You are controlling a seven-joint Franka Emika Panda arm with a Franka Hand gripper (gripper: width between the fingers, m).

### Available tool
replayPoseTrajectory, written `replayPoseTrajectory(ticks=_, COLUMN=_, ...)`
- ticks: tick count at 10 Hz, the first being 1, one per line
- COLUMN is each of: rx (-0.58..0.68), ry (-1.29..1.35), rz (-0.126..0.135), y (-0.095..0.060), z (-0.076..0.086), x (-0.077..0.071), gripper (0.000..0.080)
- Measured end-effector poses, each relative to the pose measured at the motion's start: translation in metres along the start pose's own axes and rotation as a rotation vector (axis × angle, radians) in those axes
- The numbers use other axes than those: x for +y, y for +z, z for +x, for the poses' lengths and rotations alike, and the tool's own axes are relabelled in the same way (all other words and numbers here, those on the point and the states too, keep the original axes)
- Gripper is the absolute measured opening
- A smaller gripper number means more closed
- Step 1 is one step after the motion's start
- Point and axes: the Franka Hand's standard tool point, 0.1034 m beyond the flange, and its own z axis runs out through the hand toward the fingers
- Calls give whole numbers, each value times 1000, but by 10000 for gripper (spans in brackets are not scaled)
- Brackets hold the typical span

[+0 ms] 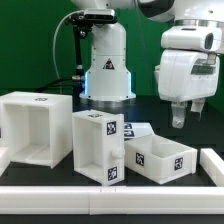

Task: Assemble drawer

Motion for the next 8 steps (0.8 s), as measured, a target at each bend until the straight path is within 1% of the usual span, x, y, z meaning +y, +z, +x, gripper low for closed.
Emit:
replayPoseTrajectory(ticks=1, rx=-4, ry=2, rz=-6, y=0, z=-1, x=0, gripper=650)
replayPoseTrajectory(ticks=8, rx=-4, ry=3, rz=-3, y=1, z=-1, x=-1, gripper=650)
